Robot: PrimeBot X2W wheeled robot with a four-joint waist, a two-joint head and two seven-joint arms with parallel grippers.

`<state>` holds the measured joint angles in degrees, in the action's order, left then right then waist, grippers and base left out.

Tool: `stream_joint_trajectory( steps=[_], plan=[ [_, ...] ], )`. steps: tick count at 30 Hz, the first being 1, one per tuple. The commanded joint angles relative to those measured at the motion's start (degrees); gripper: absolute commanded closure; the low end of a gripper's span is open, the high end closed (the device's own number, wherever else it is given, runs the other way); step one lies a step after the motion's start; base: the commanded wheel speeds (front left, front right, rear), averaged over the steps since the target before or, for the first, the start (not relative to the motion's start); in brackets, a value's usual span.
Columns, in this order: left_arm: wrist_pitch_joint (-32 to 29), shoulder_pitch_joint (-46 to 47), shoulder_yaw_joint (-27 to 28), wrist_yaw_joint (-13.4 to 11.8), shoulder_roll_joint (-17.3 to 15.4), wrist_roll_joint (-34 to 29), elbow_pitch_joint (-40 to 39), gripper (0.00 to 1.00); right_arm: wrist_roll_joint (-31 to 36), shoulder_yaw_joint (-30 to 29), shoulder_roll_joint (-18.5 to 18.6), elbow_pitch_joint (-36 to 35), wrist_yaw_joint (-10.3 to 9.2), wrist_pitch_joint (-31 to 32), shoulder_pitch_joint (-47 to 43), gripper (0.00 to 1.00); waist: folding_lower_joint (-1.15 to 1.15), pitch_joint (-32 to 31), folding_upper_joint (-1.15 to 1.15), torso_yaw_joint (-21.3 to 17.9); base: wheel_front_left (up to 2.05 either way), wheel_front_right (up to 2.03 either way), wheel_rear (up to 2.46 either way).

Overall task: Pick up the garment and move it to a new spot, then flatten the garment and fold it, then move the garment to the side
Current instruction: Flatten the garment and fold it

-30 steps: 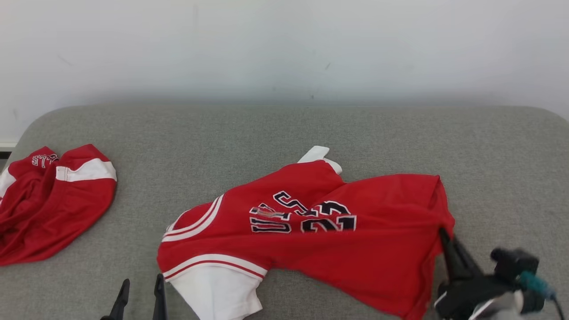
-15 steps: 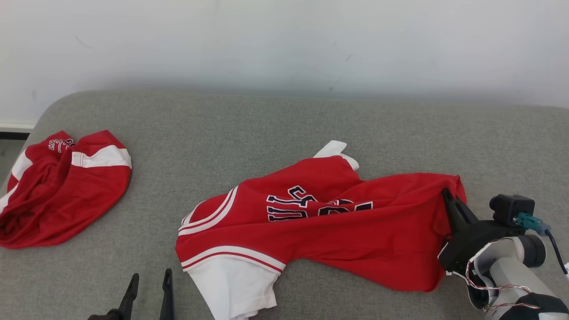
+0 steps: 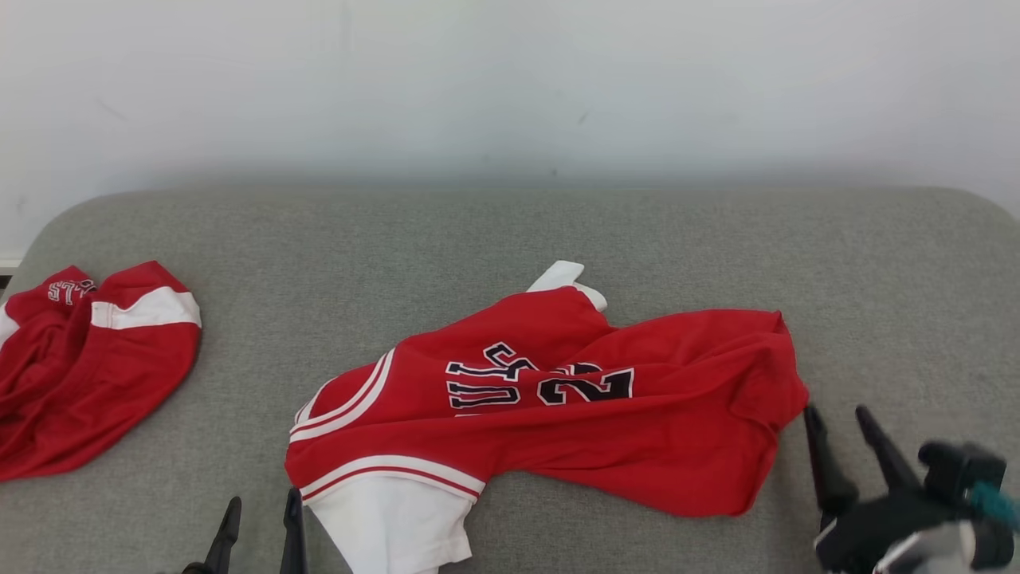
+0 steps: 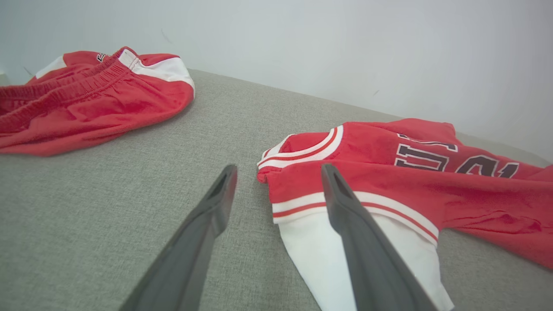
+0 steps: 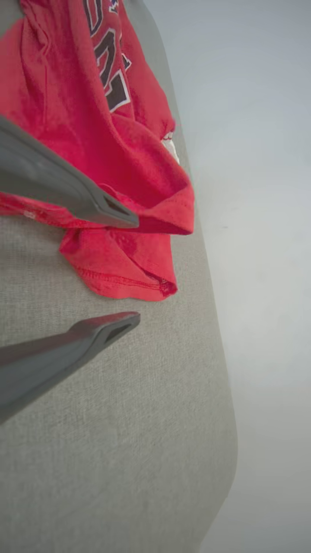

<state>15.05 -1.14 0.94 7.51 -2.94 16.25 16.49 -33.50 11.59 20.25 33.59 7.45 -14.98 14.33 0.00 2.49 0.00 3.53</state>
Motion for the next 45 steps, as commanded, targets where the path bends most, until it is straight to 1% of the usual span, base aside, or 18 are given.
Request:
stream_joint_trajectory(
  steps=[1, 4, 5, 7, 11, 19, 21, 22, 24, 25, 28, 32, 33, 34, 36, 39, 42, 45],
  plan=[
    [0.2, -0.1, 0.2, -0.1, 0.1, -0.1, -0.2, 0.0, 0.9, -0.2, -0.7, -0.8, 0.09, -0.2, -1.5, 0.0, 0.0, 0.3, 0.0, -0.3, 0.0, 0.0, 0.0],
    [0.2, 0.0, 0.4, -0.1, 0.1, -0.2, -0.6, 0.0, 2.9, -1.2, -2.7, -4.8, 0.09, -0.3, -5.7, 0.0, 0.0, 0.5, 0.0, -0.6, 0.0, 0.0, 0.0],
    [0.2, -0.1, 0.4, -0.1, 0.1, -0.2, -0.7, 0.0, 4.0, -1.2, -3.9, -6.4, 0.09, -0.3, -7.5, 0.0, 0.0, 0.6, 0.0, -0.6, 0.0, 0.0, 0.0],
    [0.2, -0.3, 0.6, -0.1, 0.1, -0.3, -0.7, 0.0, 5.4, -0.1, -4.7, -7.2, 0.09, -0.3, -8.3, 0.0, 0.0, 0.6, 0.0, -0.6, 0.0, 0.0, 0.0],
    [0.2, -0.4, 0.5, -0.1, 0.1, -0.3, -0.5, 0.0, 8.1, 0.3, -5.2, -6.0, 0.09, -0.3, -6.9, 0.0, 0.0, 0.5, 0.0, -0.2, 0.0, 0.0, 0.0],
    [0.2, 0.3, 0.0, -0.1, 0.1, 0.1, -0.3, 0.0, 8.2, -1.8, -5.4, 0.6, 0.09, -0.3, -4.4, 0.01, 0.0, 0.7, 0.0, 1.4, 0.0, 0.0, 0.0],
    [0.2, 0.2, 0.1, -0.1, 0.1, 0.2, -0.3, 0.0, 8.1, -1.9, -5.6, 2.0, 0.09, -0.3, -4.1, 0.21, 0.0, 0.8, 0.0, 1.5, 0.0, 0.0, 0.0],
    [0.2, 0.1, 0.2, -0.1, 0.1, 0.2, -0.3, 0.0, 7.8, -1.9, -5.8, 2.7, 0.09, -0.3, -3.8, 0.35, 0.0, 0.8, 0.0, 1.5, 0.0, 0.0, 0.0],
    [0.2, -0.1, 0.2, -0.1, 0.1, 0.3, -0.2, 0.0, 7.2, -1.0, -6.0, 4.7, 0.09, -0.3, -3.2, 0.96, 0.0, 0.8, 0.0, 1.5, 0.0, 0.0, 0.0],
    [0.2, -0.1, 0.1, -0.1, 0.1, 0.4, -0.2, 0.0, 6.7, -0.7, -6.1, 5.5, 0.09, -0.3, -2.7, 1.0, 0.0, 0.8, 0.0, 1.4, 0.0, 0.0, 0.0],
    [0.2, -0.4, 0.1, -0.1, 0.1, 0.3, 0.0, 0.0, 5.7, 0.3, -6.1, 6.7, 0.09, -0.3, -1.9, 1.0, 0.0, 0.6, 0.0, 0.9, 0.0, 0.0, 0.0],
    [0.2, -0.7, -0.2, -0.1, 0.1, 0.2, 0.1, 0.0, 4.4, -1.0, -5.1, 4.2, 0.09, -0.3, -3.1, 1.0, 0.0, 0.1, 0.0, 0.3, 0.0, 0.0, 0.0],
    [0.2, -0.8, -0.4, -0.1, 0.1, 0.2, 0.2, 0.0, 2.8, -1.0, -5.6, 2.8, 0.09, -0.3, -4.1, 1.0, 0.0, -0.1, 0.0, 0.3, 0.0, 0.0, 0.0],
    [0.2, -0.8, -0.4, -0.1, 0.1, 0.2, 0.2, 0.0, 2.8, -1.0, -5.6, 2.8, 0.09, -0.3, -4.1, 1.0, 0.0, -0.1, 0.0, 0.3, 0.0, 0.0, 0.0],
    [0.2, -1.0, -0.5, -0.1, 0.1, 0.3, 0.3, 0.0, -2.6, 1.0, -5.9, -1.0, 0.09, -0.3, -6.9, 1.0, 0.0, -0.5, 0.0, 0.2, 0.0, 0.0, 0.0],
    [0.2, -1.3, -0.6, -0.1, 0.1, 0.6, 0.5, 0.0, -10.4, 4.6, -1.5, -6.9, 0.08, -0.1, -11.0, 1.0, 0.0, -0.8, 0.0, -0.3, 0.0, 0.0, 0.0],
    [0.2, -1.5, -0.6, -0.1, 0.1, 0.8, 0.5, 0.0, -17.8, 7.2, 1.7, -12.1, 0.08, 0.1, -14.6, 1.0, 0.0, -0.8, 0.0, -1.1, 0.0, 0.0, 0.0],
    [0.2, -1.8, -0.7, -0.1, 0.1, 0.8, 0.7, 0.0, -21.5, 9.2, 5.8, -14.5, 0.08, 0.4, -16.5, 1.0, 0.0, -0.7, 0.0, -1.8, 0.0, 0.0, 0.0]
  ],
)
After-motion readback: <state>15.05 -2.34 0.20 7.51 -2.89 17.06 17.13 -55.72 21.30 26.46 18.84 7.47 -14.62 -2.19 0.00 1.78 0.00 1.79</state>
